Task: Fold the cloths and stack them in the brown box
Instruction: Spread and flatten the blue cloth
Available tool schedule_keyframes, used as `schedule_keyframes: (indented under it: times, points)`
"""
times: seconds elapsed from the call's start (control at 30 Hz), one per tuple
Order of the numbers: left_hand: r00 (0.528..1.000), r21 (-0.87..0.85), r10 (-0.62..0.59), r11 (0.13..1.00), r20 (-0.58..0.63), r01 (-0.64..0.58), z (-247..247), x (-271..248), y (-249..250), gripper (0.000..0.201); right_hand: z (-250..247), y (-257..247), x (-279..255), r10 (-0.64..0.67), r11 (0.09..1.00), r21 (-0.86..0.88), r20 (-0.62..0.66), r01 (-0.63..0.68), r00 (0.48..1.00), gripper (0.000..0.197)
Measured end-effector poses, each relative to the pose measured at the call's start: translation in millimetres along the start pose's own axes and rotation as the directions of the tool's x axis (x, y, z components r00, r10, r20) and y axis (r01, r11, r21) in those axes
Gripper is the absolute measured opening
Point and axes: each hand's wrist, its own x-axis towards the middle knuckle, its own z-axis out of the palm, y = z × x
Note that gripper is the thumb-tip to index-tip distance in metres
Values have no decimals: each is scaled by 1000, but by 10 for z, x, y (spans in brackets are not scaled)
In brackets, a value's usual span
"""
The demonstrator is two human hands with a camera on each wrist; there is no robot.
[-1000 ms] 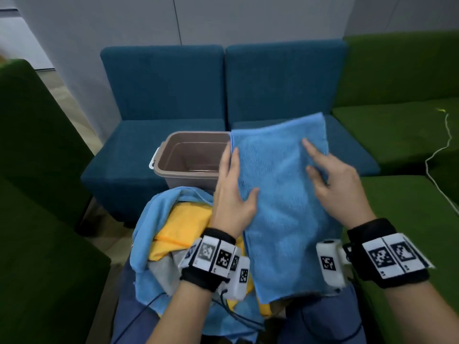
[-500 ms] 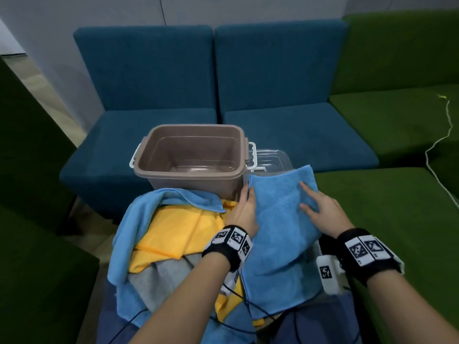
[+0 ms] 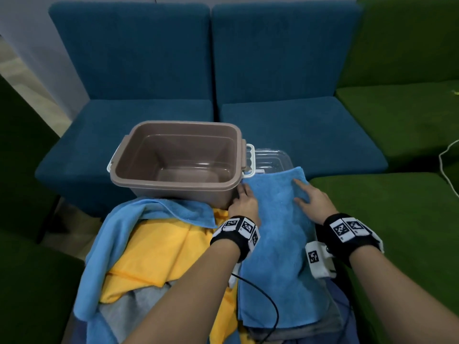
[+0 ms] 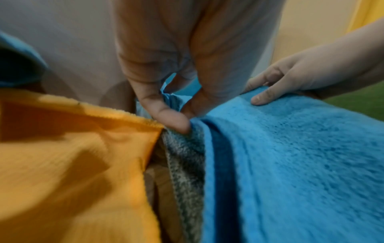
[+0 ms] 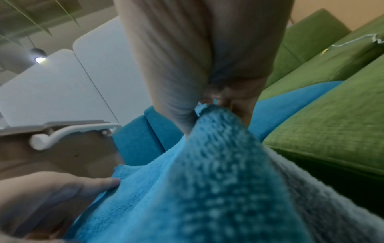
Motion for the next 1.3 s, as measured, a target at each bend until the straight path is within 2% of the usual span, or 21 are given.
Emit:
schedule_keyframes:
  times: [0.1,0.27,0.4,0.47,0.53,0.6,0.73,0.8,0.93,1.0,1.1,1.17,1.23,1.3]
  points:
    - [999,-12,-26,1000,26,27,46,83,-19,85,86,80,39,32,999,-4,42,-32,999,61]
    - [1000,-42,-25,999,17,26,93,109,-71,78,153,104,1,43,999,-29,30,-42,999,62]
    - [1000,-113,13,994,-24,-16,120,14,-115,77,104,20,-180,64,989,137,-85,-52,994,65]
    - [998,-155,57,986,-36,-62,149,-81,-150,80,91,29,-344,79,963,266,-101,-50,992,65]
    - [995,-186,101,977,-23,-104,179,-206,-184,86,111,79,-530,65,938,342,-2,-60,998,67]
    - [991,-188,132,973,-19,-133,219,-348,-208,89,156,160,-702,45,938,338,113,-81,993,75]
    - [989,-282,140,952,49,-120,298,-652,-270,96,221,285,-944,30,890,442,189,-112,982,86]
    - [987,-319,138,942,79,-106,364,-811,-326,97,222,286,-1031,26,856,502,203,-127,979,80]
    - [983,-352,178,924,50,-150,509,-1119,-433,98,196,269,-1151,34,818,553,223,-156,974,68]
    - [984,-382,177,911,28,-153,563,-1212,-471,97,201,267,-1235,12,850,507,255,-144,967,70]
    - [981,-404,194,900,30,-165,609,-1273,-468,89,252,298,-1348,-59,949,312,312,-43,948,82]
    - [976,-464,213,869,43,-169,610,-1284,-444,82,258,335,-1374,-66,943,332,258,-25,964,77]
    - [978,-543,204,826,33,-154,590,-1291,-431,79,204,319,-1383,32,916,393,126,-79,992,70]
    - [982,-604,186,785,21,-136,616,-1297,-446,79,145,295,-1388,137,911,386,57,-148,989,67]
